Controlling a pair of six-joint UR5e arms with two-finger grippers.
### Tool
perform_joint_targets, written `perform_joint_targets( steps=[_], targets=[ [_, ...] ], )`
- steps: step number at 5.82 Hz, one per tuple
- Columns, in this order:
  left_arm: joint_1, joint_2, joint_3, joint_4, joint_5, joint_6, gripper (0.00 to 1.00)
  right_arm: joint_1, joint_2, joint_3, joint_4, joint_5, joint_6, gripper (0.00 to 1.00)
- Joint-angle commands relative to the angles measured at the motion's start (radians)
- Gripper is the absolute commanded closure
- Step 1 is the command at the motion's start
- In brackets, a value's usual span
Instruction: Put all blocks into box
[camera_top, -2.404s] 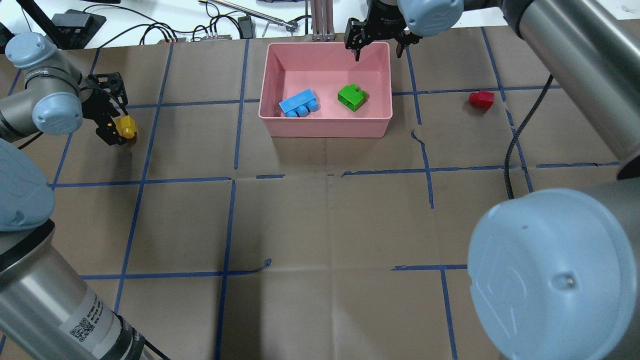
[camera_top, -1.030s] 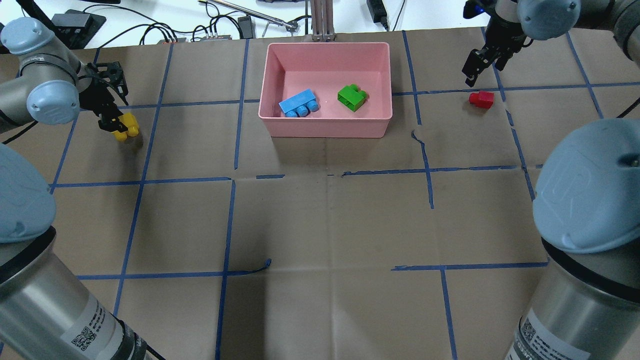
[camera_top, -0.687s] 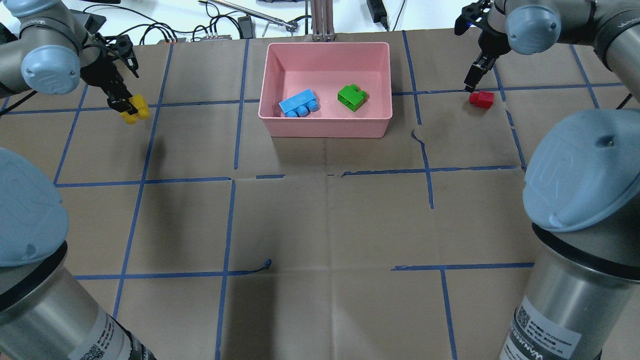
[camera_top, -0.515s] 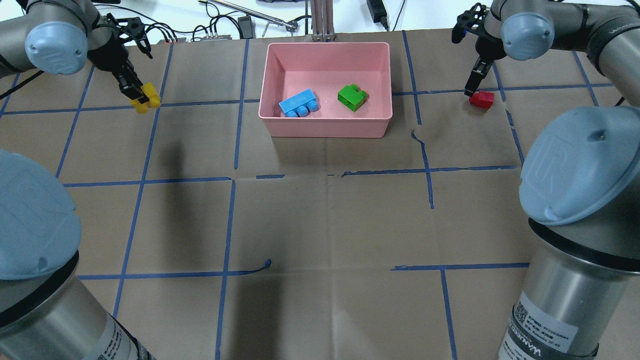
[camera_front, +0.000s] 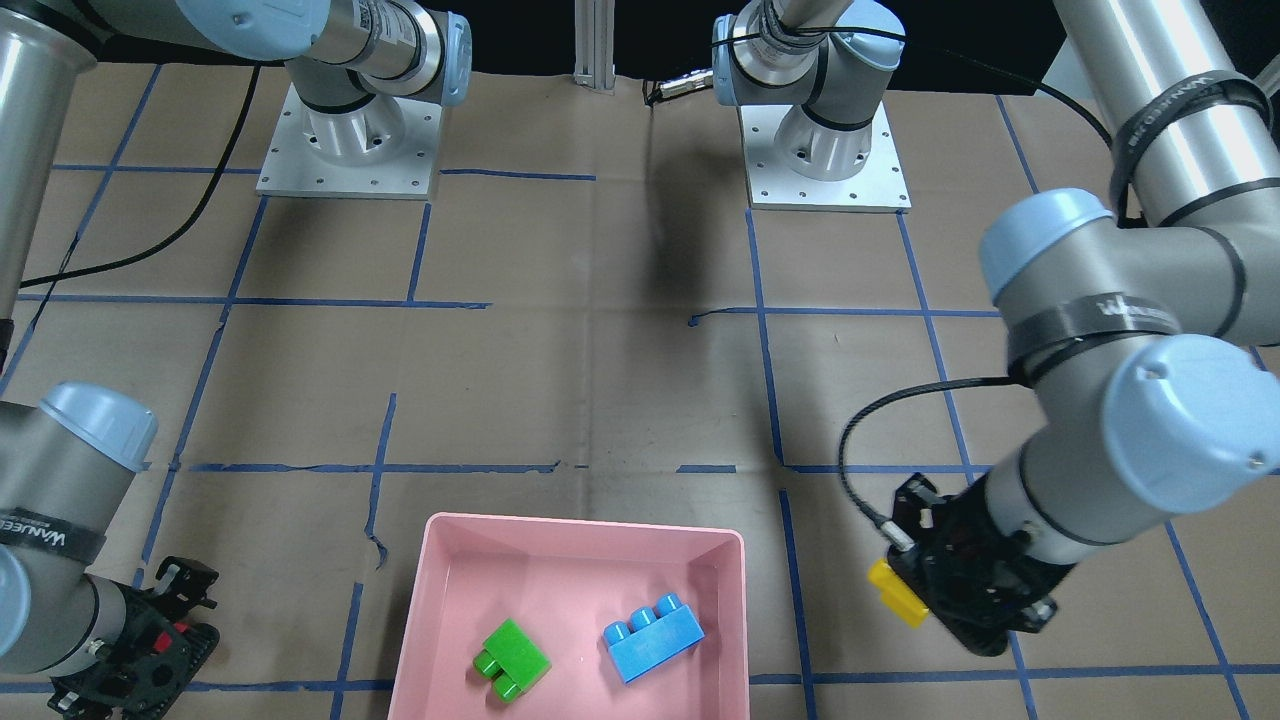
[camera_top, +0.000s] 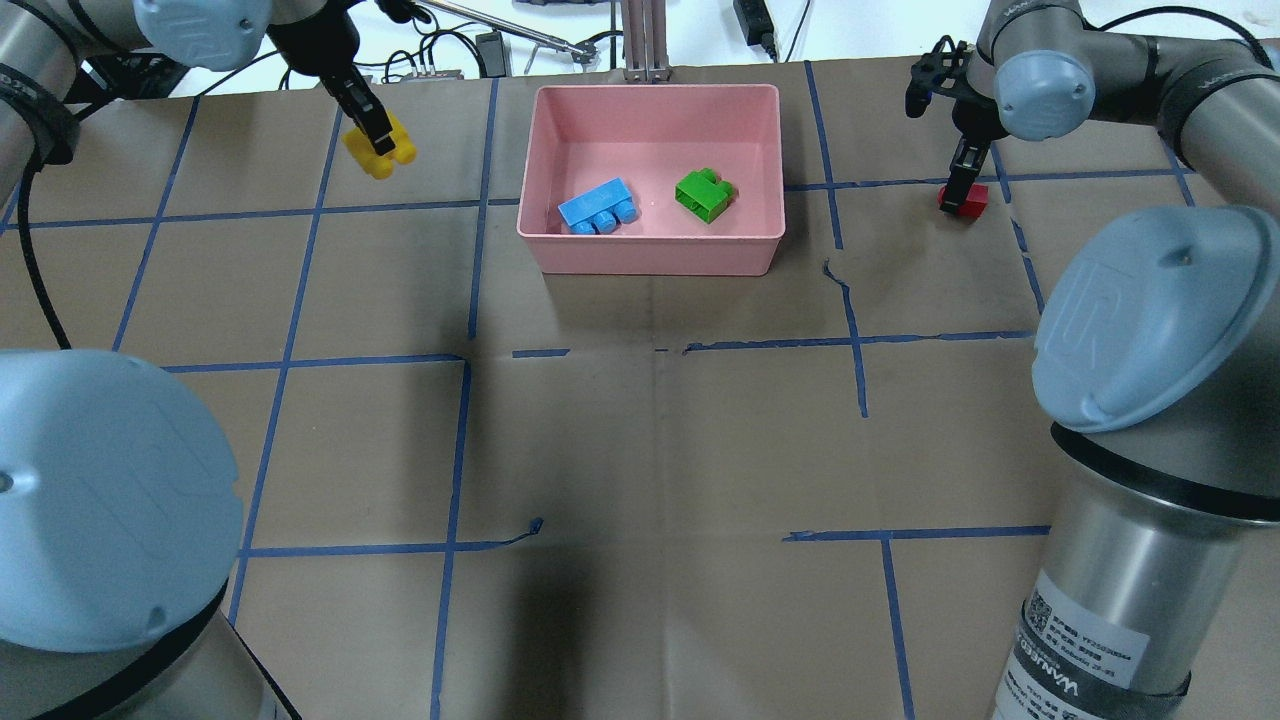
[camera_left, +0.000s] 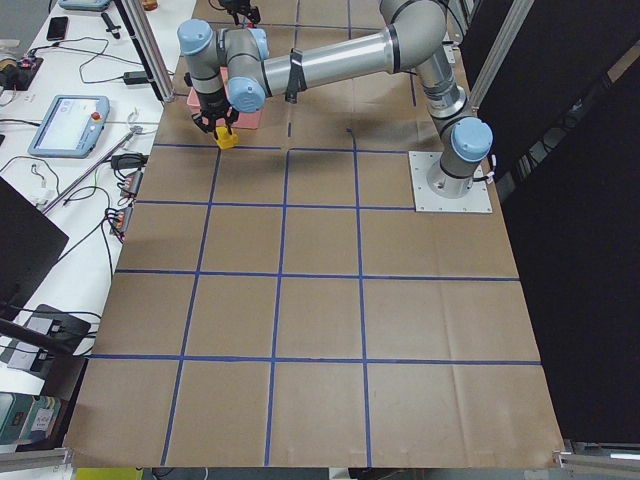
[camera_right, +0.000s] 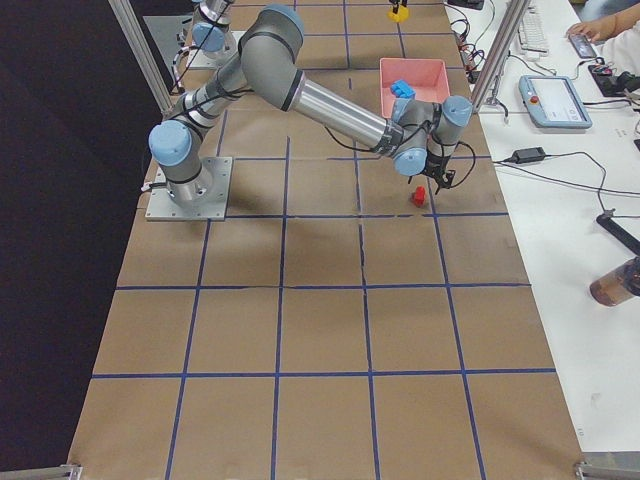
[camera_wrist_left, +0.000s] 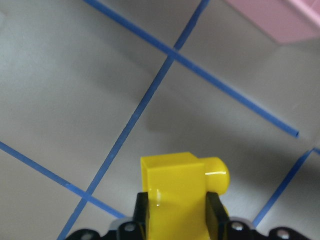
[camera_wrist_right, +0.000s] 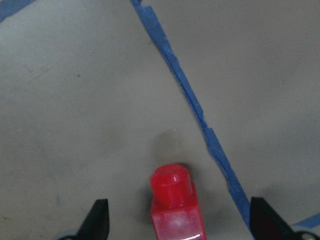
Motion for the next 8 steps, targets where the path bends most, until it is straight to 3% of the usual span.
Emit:
perform_joint_targets(
  steps=[1,2,3,4,5,8],
  targets=[
    [-0.147,-0.029,0.026,0.016,-0.004,-0.239,1.0,-0.001,0.018,0.001,-0.001,-0.028,0.0,0.07],
    [-0.207,-0.09,0.029,0.126,-0.007,-0.283,1.0,-0.001,0.016,-0.002,-0.004,-0.027,0.003,0.35],
    [-0.255,-0.134,0.032,0.203,-0.008,-0.326,1.0,-0.001,0.016,-0.004,-0.004,-0.027,0.004,0.53],
    [-0.281,-0.161,0.032,0.209,-0.005,-0.366,0.28,-0.001,0.015,-0.007,-0.005,-0.027,0.006,0.67],
    [-0.28,-0.163,0.034,0.21,-0.004,-0.389,0.01,-0.001,0.012,-0.014,-0.005,-0.025,0.011,0.78],
    [-0.23,-0.093,0.023,0.115,0.009,-0.389,0.0,-0.001,-0.092,-0.056,0.012,0.01,0.128,0.83]
  ],
)
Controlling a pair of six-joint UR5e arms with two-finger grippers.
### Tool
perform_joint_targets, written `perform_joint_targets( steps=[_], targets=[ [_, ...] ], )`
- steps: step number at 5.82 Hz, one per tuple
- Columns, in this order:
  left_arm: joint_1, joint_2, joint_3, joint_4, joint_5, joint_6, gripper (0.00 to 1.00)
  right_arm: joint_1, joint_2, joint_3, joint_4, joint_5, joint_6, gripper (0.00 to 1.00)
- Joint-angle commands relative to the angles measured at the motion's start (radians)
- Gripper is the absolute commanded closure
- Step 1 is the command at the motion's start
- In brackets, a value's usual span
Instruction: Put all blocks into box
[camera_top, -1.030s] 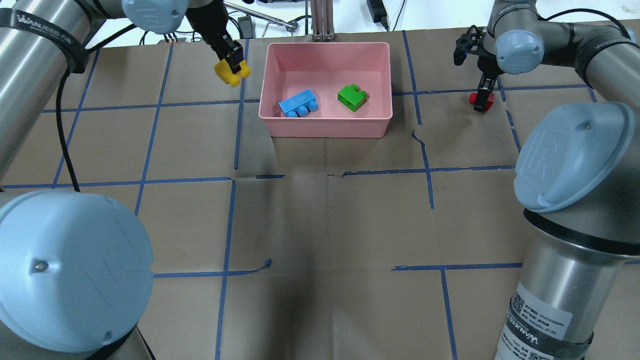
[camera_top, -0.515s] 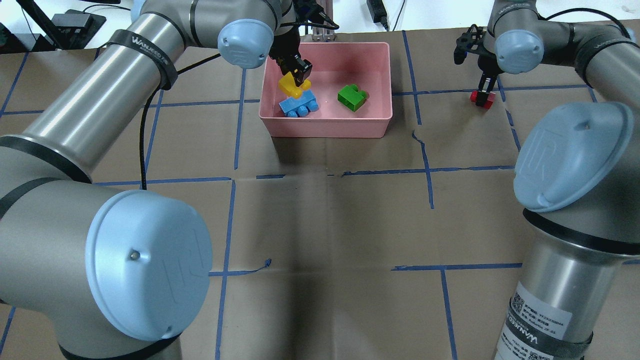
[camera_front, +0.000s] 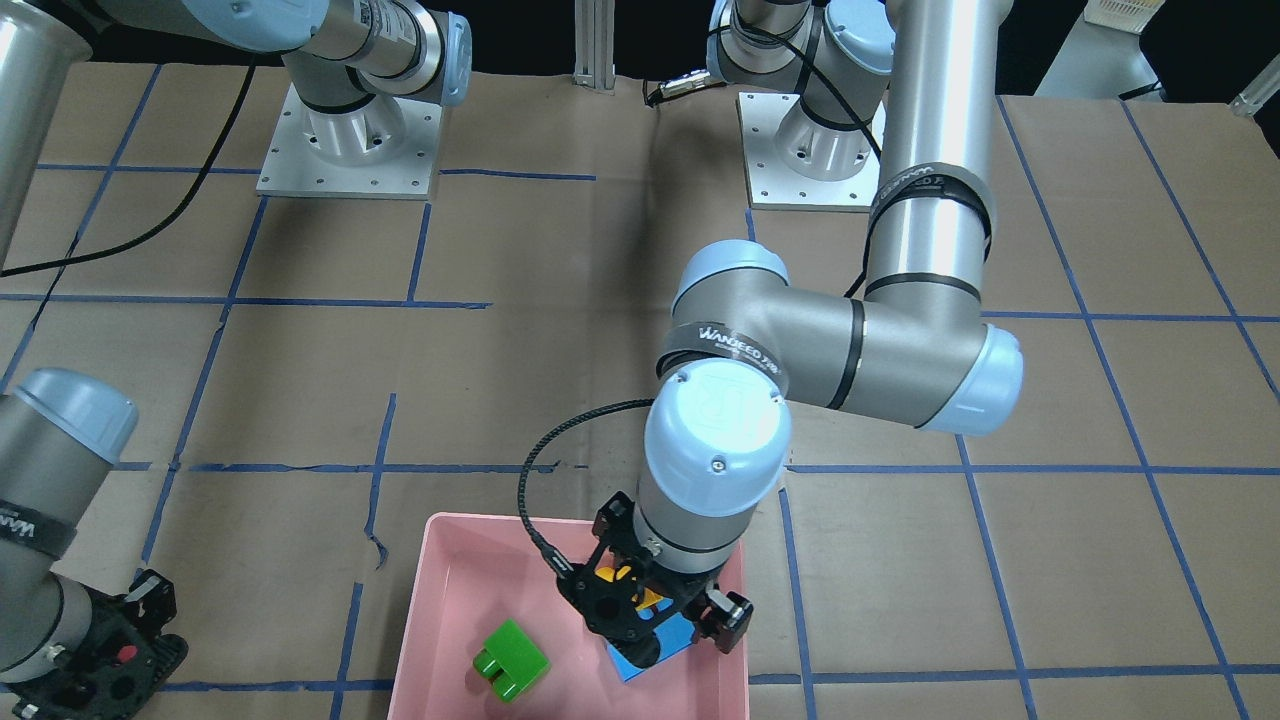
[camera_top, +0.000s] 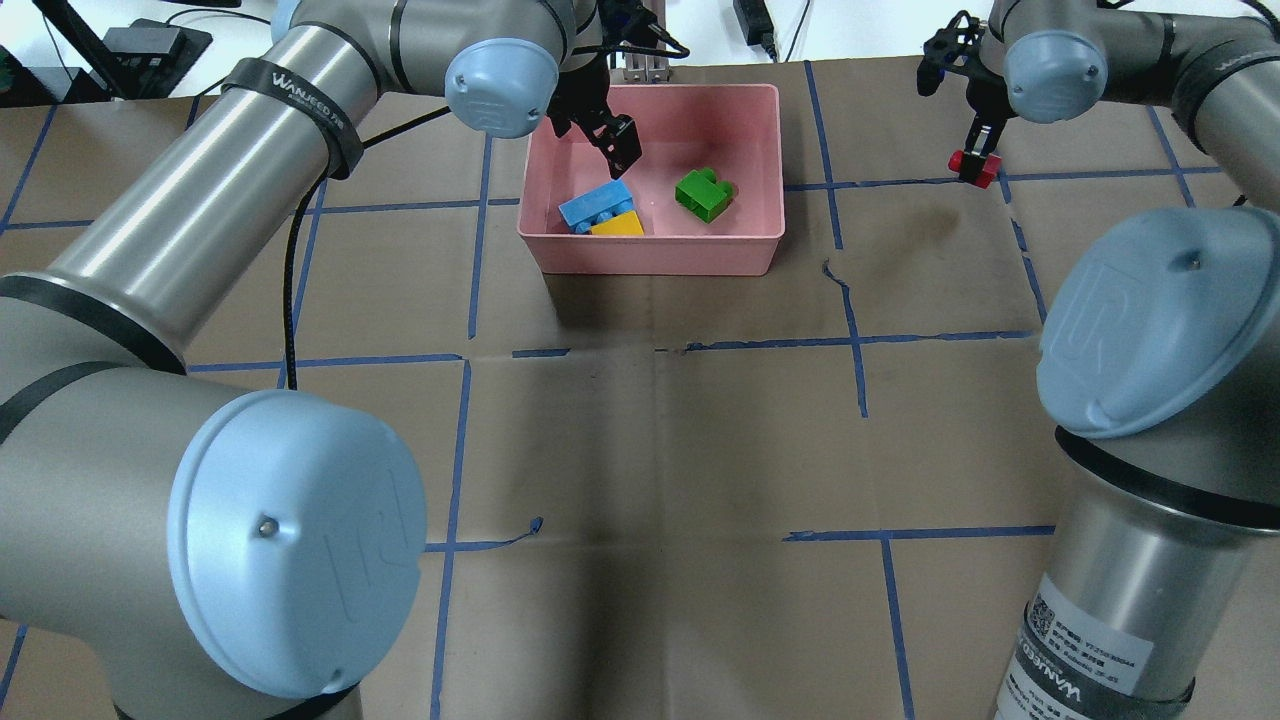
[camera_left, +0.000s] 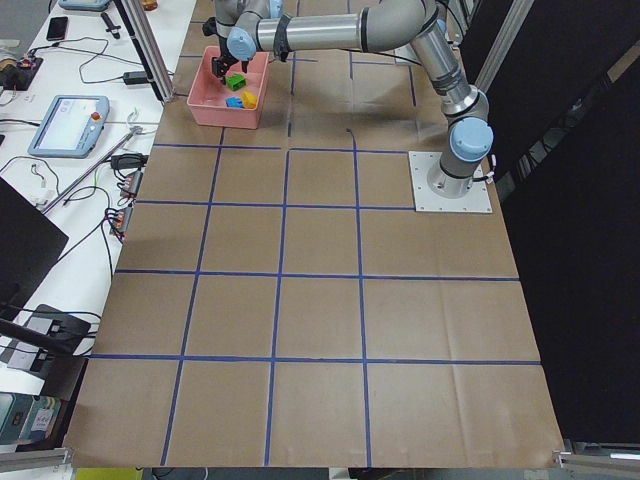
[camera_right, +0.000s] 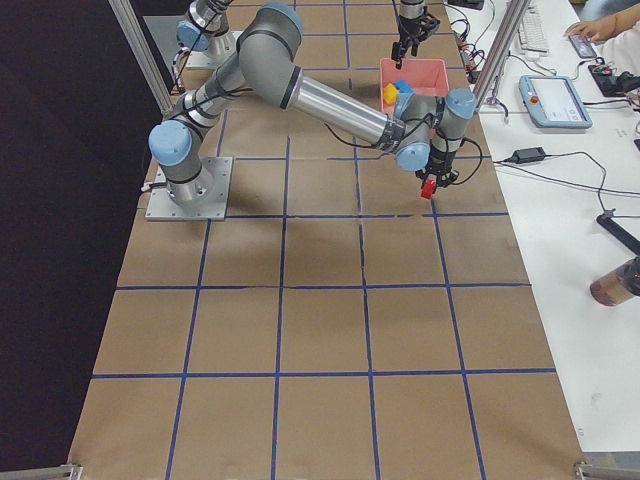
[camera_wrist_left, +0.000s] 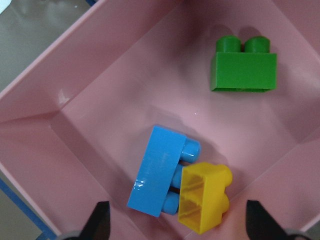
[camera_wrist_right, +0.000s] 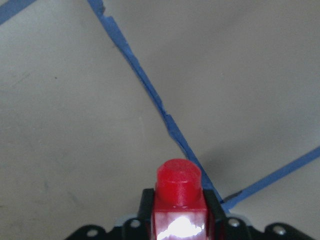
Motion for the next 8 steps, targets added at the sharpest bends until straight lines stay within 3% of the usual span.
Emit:
perform_joint_targets(
  steps=[1,3,4,5,6,8],
  targets=[
    [0.074,0.065,-0.016,-0.089,0.0,-0.001,0.01,0.005,-0.094,-0.018,0.046,0.026,0.206,0.83],
    [0.099,0.098,-0.019,-0.144,0.006,-0.002,0.0,0.03,-0.179,-0.019,0.174,0.15,0.59,0.82],
    [0.113,0.106,-0.019,-0.181,0.01,-0.004,0.0,0.101,-0.193,-0.019,0.193,0.175,0.763,0.82],
    [0.121,0.129,-0.022,-0.197,0.01,-0.022,0.0,0.192,-0.189,-0.019,0.187,0.181,0.965,0.82],
    [0.121,0.158,-0.028,-0.218,0.025,-0.209,0.0,0.274,-0.167,-0.019,0.171,0.209,1.153,0.83],
    [0.125,0.24,-0.028,-0.348,0.069,-0.368,0.0,0.368,-0.092,-0.018,0.082,0.229,1.374,0.83]
  ],
)
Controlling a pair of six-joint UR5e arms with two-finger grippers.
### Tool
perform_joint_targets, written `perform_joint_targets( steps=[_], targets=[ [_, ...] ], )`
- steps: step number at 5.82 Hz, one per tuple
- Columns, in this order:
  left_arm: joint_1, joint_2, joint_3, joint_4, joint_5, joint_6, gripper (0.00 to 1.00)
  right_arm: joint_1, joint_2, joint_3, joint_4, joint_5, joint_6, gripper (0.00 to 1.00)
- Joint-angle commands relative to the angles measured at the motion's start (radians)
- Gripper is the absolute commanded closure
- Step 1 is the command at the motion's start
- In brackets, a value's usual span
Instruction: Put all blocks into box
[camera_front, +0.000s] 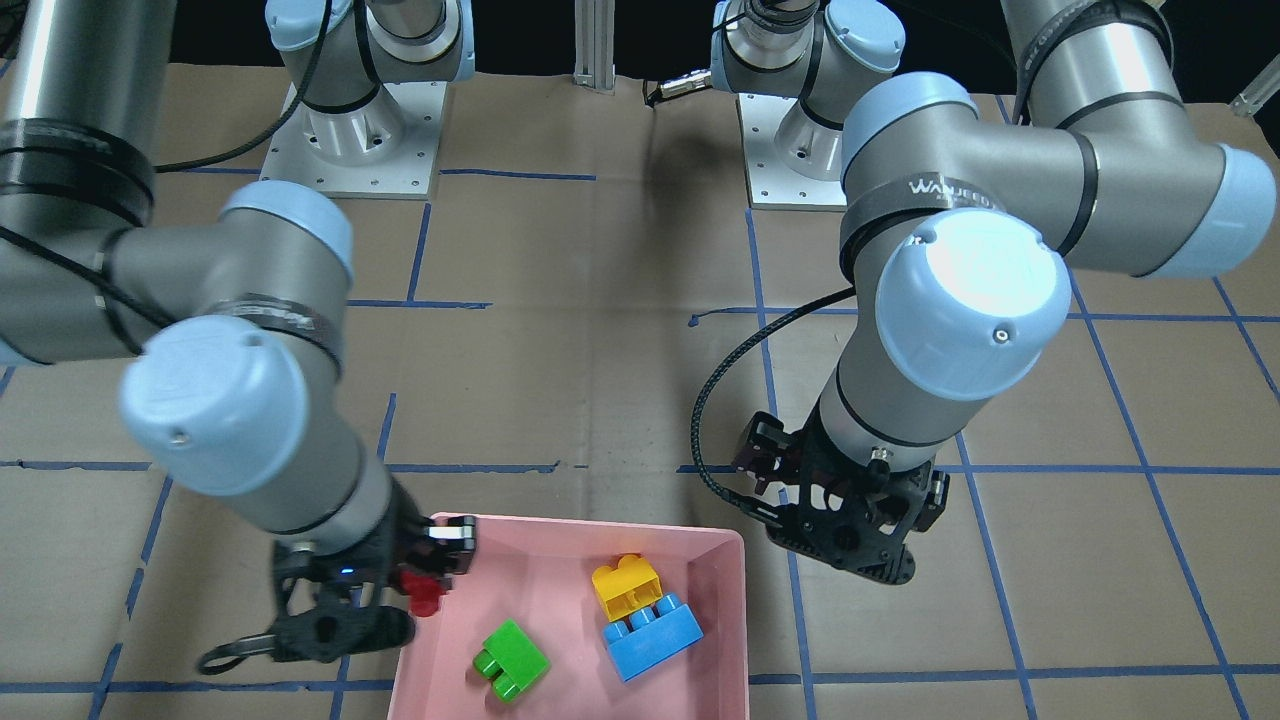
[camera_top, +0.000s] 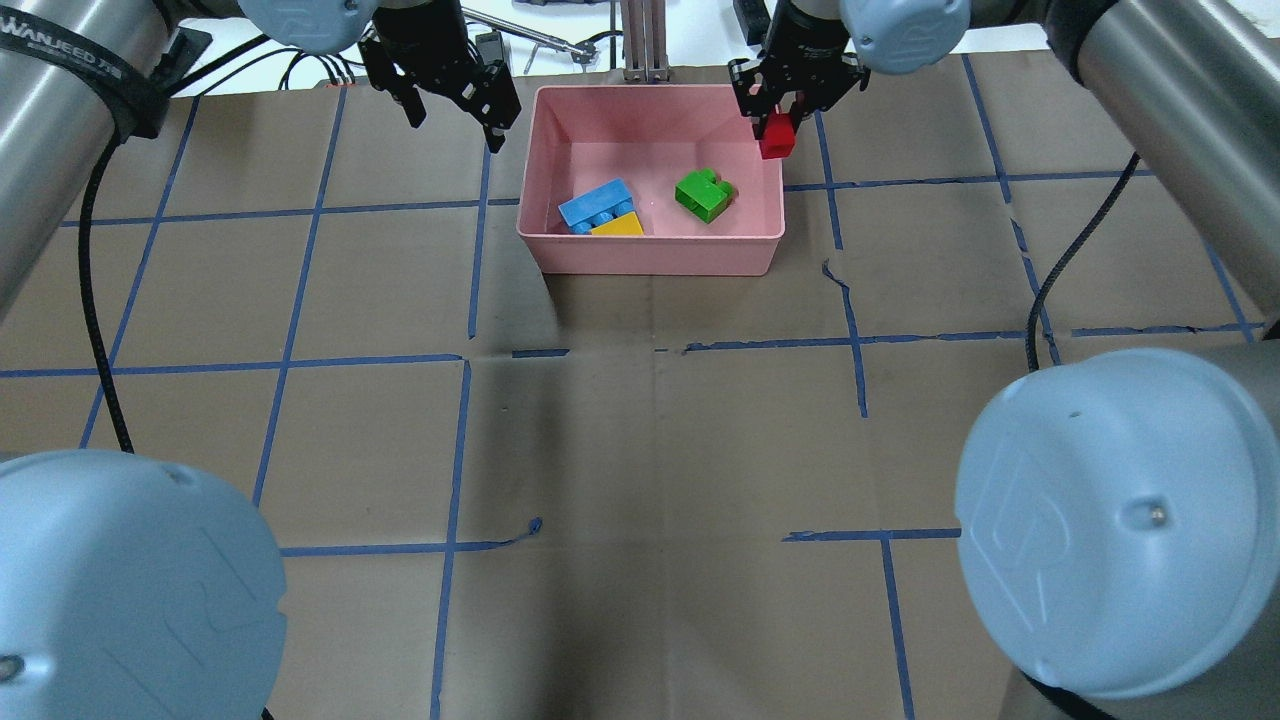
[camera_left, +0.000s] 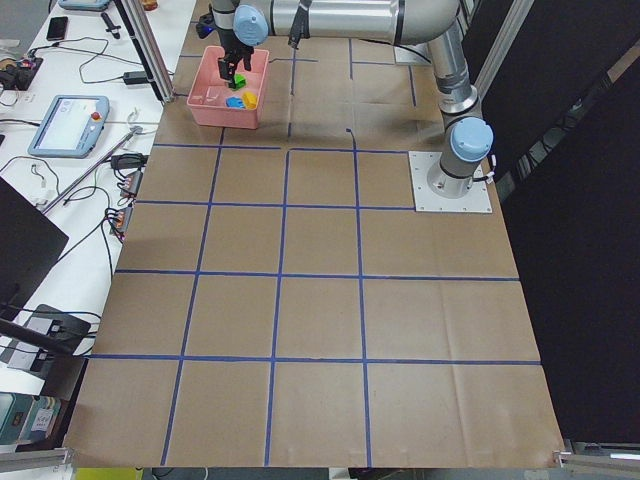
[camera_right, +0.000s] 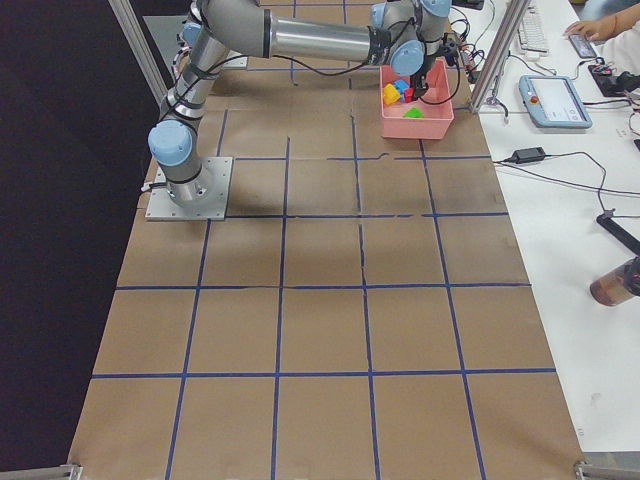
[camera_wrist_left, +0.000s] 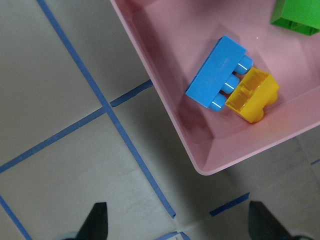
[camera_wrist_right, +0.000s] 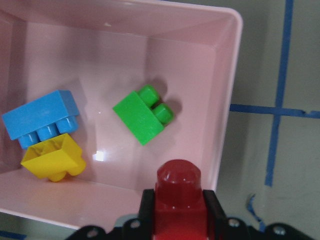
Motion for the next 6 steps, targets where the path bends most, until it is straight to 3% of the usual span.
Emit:
perform_joint_targets(
  steps=[1,2,4,6],
  targets=[
    [0.027,0.072,0.0,-0.076,0.003,-0.144,0.0,0.055,0.104,0.003,-0.116,0.006,0.122,0.68],
    [0.031,0.109,-0.016,-0.08,0.007,-0.146,0.0,0.055,0.114,0.003,-0.143,0.008,0.156,0.01],
    [0.05,0.212,-0.043,-0.055,-0.005,-0.128,0.0,0.054,0.11,0.001,-0.137,0.006,0.156,0.0],
    [0.059,0.221,-0.062,-0.069,0.001,-0.13,0.0,0.05,0.105,0.0,-0.132,0.005,0.148,0.0]
  ],
)
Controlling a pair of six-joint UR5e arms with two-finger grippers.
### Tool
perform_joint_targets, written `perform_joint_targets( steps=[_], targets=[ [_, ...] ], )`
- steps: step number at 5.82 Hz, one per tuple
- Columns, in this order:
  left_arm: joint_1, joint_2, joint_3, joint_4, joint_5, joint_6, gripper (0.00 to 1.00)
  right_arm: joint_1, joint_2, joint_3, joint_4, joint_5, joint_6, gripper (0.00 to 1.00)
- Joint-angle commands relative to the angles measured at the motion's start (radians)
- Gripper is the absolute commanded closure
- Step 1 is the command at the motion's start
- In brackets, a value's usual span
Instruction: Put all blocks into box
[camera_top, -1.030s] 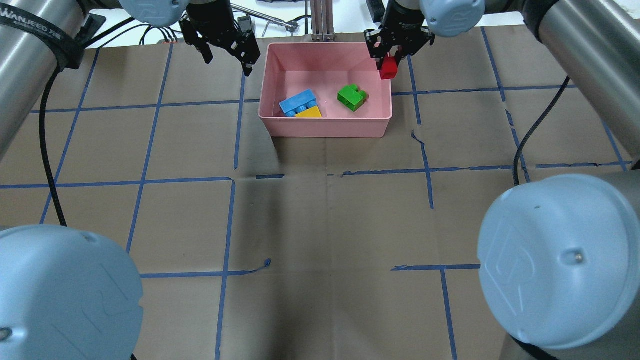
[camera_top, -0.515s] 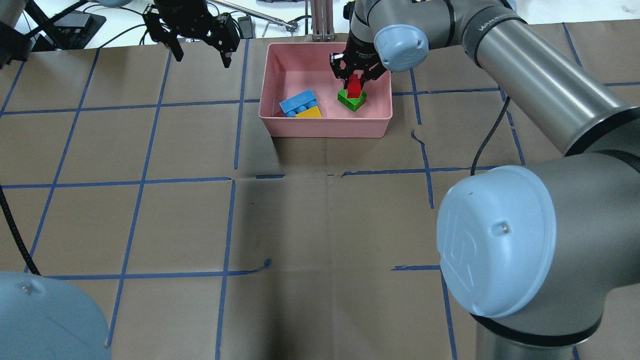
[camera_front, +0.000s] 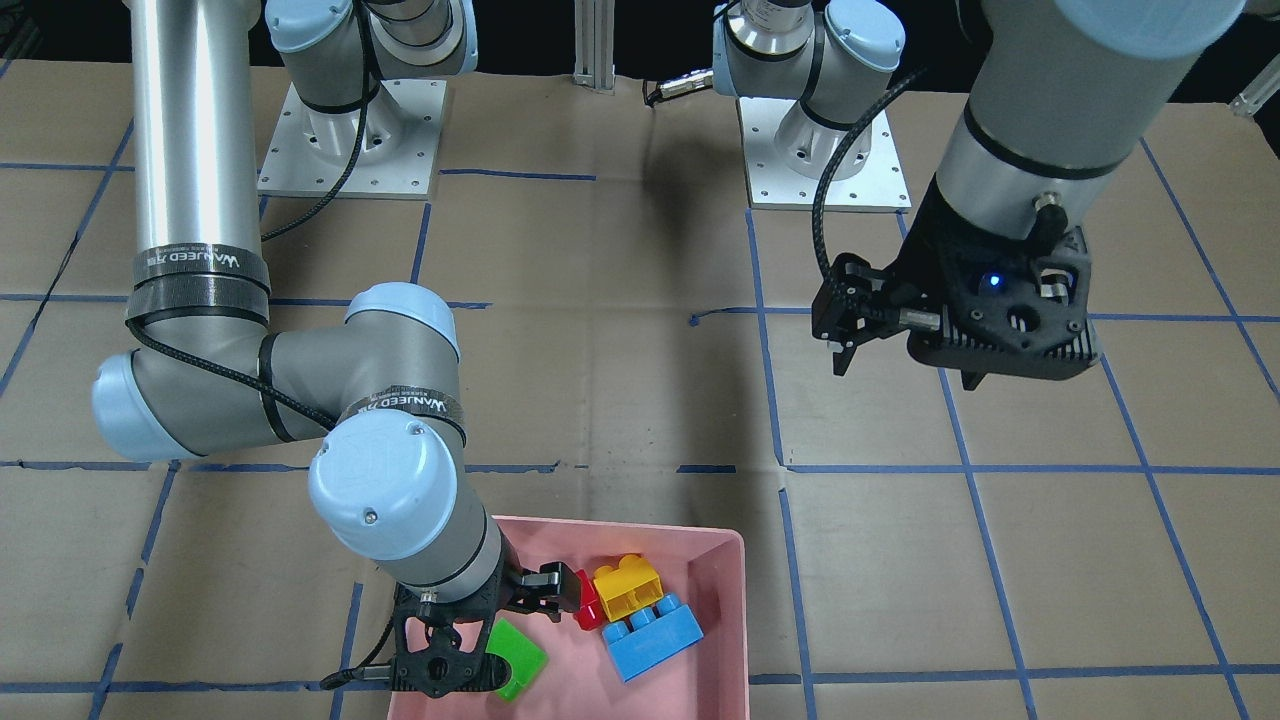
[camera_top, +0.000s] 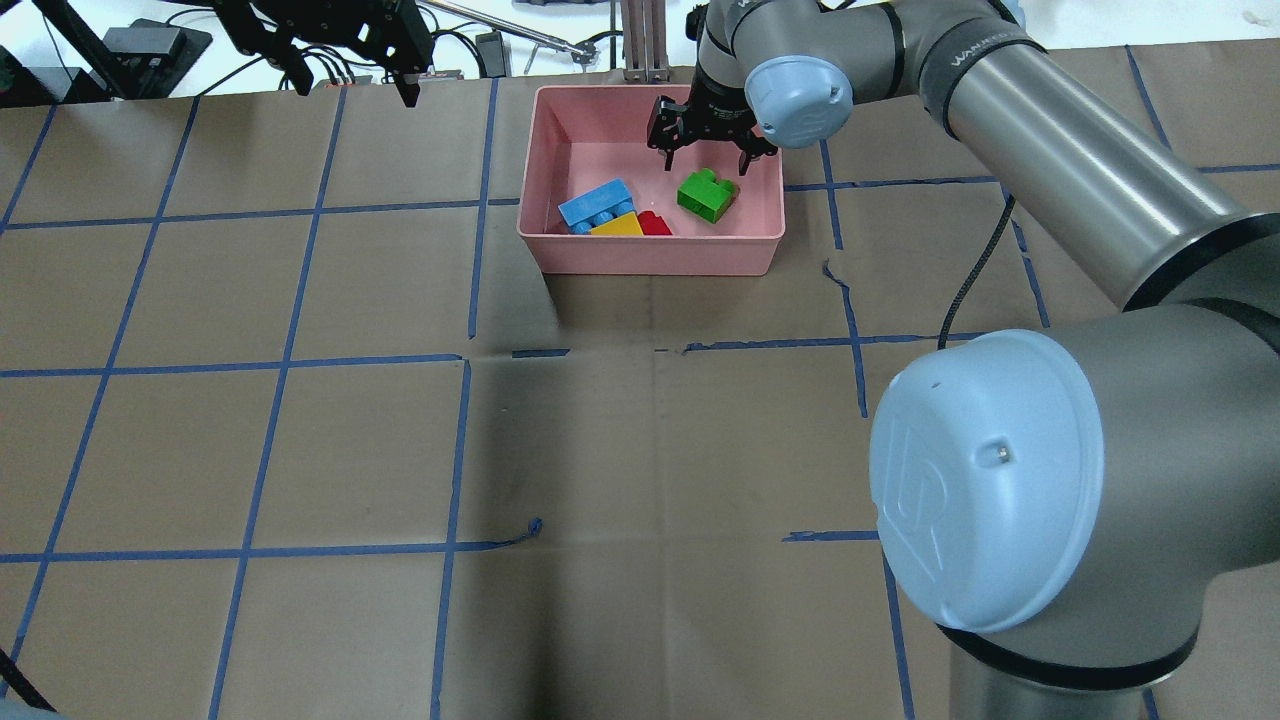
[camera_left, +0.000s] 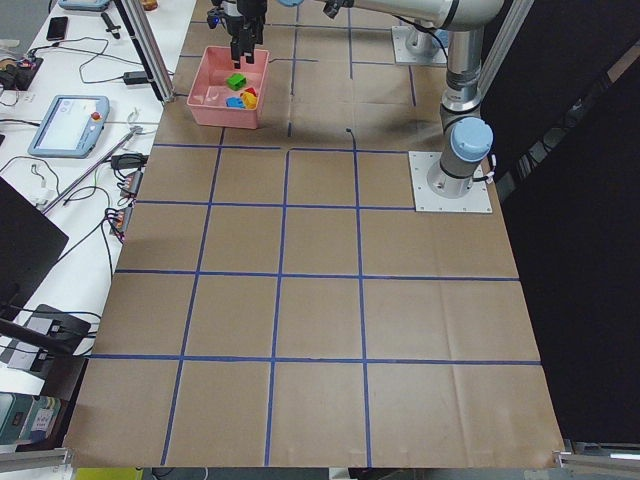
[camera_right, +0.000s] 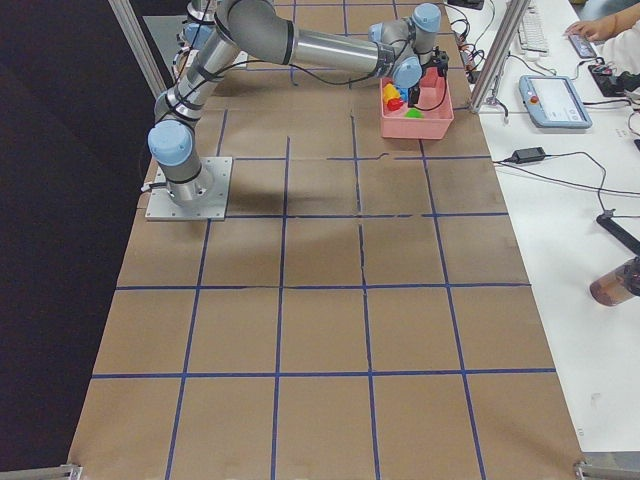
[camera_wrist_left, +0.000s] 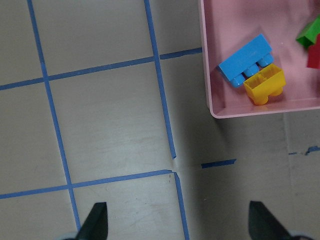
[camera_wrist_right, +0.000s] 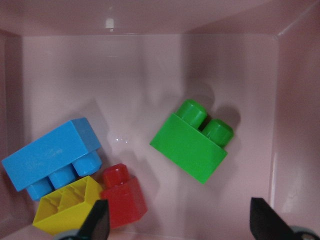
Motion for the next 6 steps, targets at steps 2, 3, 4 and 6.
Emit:
perform_joint_targets(
  steps=[2,3,4,6],
  targets=[
    [0.003,0.035,-0.009,-0.048,0.006,-0.002,0.0,-0.072,-0.111,0.011,0.191,-0.016,-0.053,0.0],
    [0.003,0.036,-0.009,-0.048,0.007,-0.002,0.0,-0.147,-0.203,0.043,0.355,-0.019,-0.081,0.0],
    [0.003,0.036,-0.009,-0.049,0.009,-0.002,0.0,-0.189,-0.314,0.148,0.39,-0.06,-0.174,0.0],
    [0.003,0.036,-0.009,-0.049,0.009,-0.002,0.0,-0.192,-0.588,0.348,0.477,-0.15,-0.152,0.0]
  ],
)
